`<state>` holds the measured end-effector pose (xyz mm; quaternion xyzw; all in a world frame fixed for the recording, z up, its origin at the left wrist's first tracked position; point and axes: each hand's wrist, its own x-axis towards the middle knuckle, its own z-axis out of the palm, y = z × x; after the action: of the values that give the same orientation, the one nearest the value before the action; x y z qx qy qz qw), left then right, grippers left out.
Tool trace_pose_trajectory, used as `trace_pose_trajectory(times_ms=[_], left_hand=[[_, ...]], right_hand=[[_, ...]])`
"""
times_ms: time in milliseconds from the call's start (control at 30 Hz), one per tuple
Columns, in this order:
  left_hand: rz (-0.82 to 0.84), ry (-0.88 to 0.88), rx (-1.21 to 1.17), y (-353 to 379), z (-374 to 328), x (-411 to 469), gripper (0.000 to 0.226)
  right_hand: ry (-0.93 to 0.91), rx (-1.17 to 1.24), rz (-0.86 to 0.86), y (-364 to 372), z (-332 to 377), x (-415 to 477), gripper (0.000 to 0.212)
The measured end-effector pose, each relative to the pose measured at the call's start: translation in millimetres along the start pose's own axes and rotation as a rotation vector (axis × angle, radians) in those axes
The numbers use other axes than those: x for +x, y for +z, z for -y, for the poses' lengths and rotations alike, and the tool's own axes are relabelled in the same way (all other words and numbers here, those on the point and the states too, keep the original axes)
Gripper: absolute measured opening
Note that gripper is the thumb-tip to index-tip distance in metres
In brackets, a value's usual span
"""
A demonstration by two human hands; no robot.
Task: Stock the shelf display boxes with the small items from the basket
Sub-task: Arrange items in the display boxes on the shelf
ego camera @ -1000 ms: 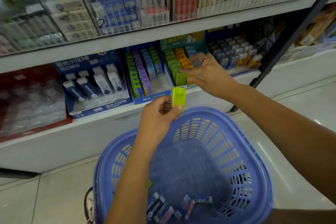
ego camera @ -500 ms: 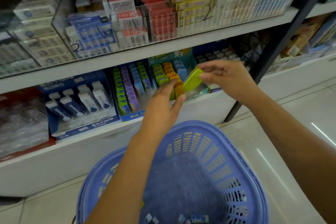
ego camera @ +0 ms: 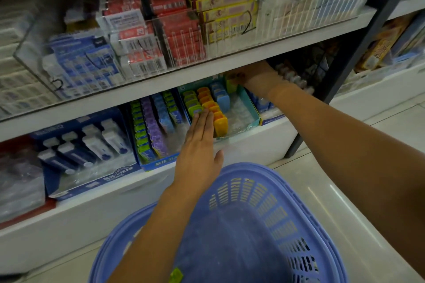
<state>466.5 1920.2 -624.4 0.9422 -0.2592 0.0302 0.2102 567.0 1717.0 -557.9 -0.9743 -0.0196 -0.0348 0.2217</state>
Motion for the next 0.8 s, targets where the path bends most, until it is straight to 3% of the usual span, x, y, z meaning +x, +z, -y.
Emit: trace_pose_trajectory(times_ms=[200, 367, 600, 800], left_hand=[[-0.006, 0.008, -0.033, 2.3, 3.0, 0.0, 0.082], [-0.013, 0.010, -0.034, 2.4, 3.4, 0.2, 0.083], [-0.016, -0.005, -0.038, 4.3, 2.3, 0.2, 0.083], [-0.004, 0.000, -0.028, 2.4, 2.3, 1.1, 0.084]], right_hand=[[-0.048, -0.051, 0.200, -9.6, 2.1, 5.2, 0.037], [-0.073, -0.180, 0.058, -3.9, -1.3, 8.1, 0.029], [0.000, -0.150, 0.012, 5.8, 6.0, 2.6, 0.027], [-0.015, -0.346, -0.036, 22.9, 2.8, 2.4, 0.024]])
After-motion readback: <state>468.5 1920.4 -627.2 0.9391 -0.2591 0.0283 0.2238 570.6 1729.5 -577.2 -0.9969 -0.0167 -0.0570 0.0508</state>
